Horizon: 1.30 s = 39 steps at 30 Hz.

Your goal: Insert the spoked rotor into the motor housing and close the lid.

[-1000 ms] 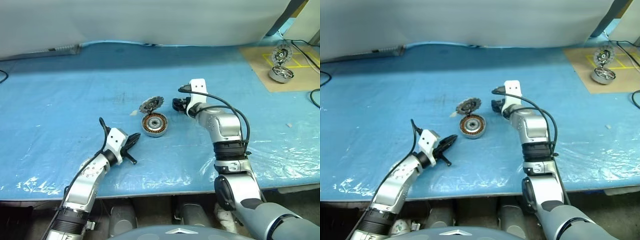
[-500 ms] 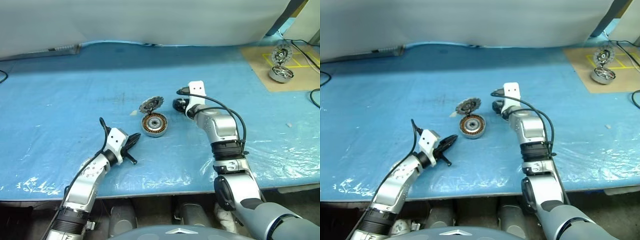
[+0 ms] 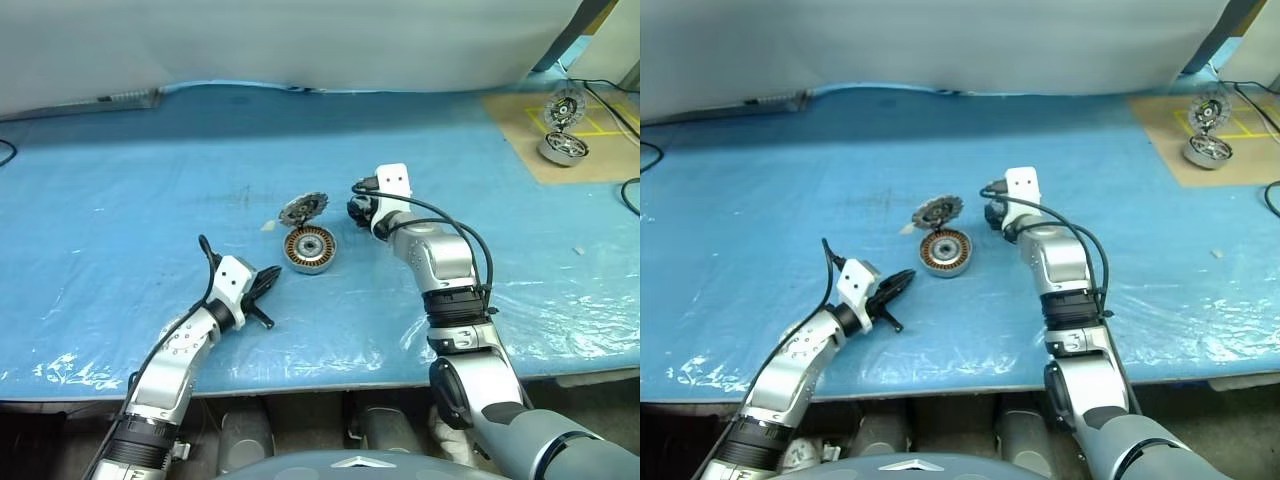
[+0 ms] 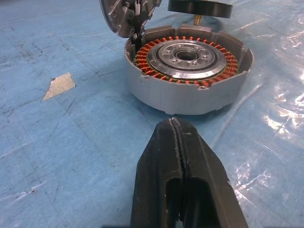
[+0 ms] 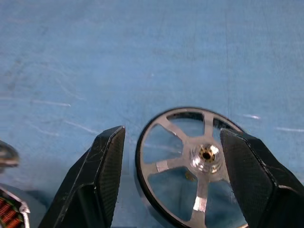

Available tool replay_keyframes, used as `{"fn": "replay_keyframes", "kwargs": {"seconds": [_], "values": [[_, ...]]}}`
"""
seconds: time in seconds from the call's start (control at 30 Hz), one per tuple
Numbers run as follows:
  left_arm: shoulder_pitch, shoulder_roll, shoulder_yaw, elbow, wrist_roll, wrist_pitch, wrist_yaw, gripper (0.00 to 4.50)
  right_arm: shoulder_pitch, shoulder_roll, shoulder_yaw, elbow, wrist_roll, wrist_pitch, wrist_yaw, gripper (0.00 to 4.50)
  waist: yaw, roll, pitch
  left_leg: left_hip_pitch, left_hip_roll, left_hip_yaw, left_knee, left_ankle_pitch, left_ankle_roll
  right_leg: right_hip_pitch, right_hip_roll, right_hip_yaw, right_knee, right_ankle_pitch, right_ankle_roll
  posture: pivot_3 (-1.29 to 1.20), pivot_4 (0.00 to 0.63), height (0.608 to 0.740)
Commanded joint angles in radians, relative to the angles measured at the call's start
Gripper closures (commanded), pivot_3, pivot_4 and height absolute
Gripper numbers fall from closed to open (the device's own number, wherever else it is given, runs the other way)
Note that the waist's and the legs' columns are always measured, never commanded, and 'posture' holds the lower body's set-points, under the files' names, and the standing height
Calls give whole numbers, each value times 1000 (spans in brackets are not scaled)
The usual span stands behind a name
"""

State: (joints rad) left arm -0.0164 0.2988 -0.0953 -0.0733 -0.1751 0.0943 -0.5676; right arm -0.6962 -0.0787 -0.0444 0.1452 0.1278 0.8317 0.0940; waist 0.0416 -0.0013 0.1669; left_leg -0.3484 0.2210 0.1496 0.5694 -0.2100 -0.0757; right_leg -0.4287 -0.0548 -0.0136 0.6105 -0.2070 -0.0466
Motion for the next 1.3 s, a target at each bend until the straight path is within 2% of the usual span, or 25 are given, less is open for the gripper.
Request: {"fn": "replay_keyframes", "kwargs": {"seconds": [0.03, 0.37, 1.1, 1.2, 1.3], "values": [[0, 2, -2, -22, -1, -12, -5, 4500, -24, -2, -17, -63, 18, -12, 3, 1171, 0, 0, 0, 0, 0, 0, 0, 0, 0, 0, 0, 0, 0, 0, 0, 0, 150, 740], [-1, 2, -1, -22, 0, -12, -9, 4500, -18, -50, -3, -36, 8, 64, 12, 1171, -1, 0, 0, 0, 0, 0, 0, 0, 0, 0, 0, 0, 0, 0, 0, 0, 150, 740], [14, 2, 0, -34, 2, -7, 1, 4500, 26, -40, -18, -36, 13, 163, 1, 1171, 1, 0, 0, 0, 0, 0, 0, 0, 0, 0, 0, 0, 0, 0, 0, 0, 150, 740], [15, 2, 0, -36, 2, -6, 3, 4500, 30, -40, -13, -29, 11, 162, 1, 1735, 2, 0, 0, 0, 0, 0, 0, 0, 0, 0, 0, 0, 0, 0, 0, 0, 150, 740], [17, 2, -1, -39, 2, -5, 5, 4500, 39, -42, -7, -16, 4, 155, -2, 2750, 1, 0, 0, 0, 0, 0, 0, 0, 0, 1, 0, 0, 0, 0, 0, 0, 150, 740]]}}
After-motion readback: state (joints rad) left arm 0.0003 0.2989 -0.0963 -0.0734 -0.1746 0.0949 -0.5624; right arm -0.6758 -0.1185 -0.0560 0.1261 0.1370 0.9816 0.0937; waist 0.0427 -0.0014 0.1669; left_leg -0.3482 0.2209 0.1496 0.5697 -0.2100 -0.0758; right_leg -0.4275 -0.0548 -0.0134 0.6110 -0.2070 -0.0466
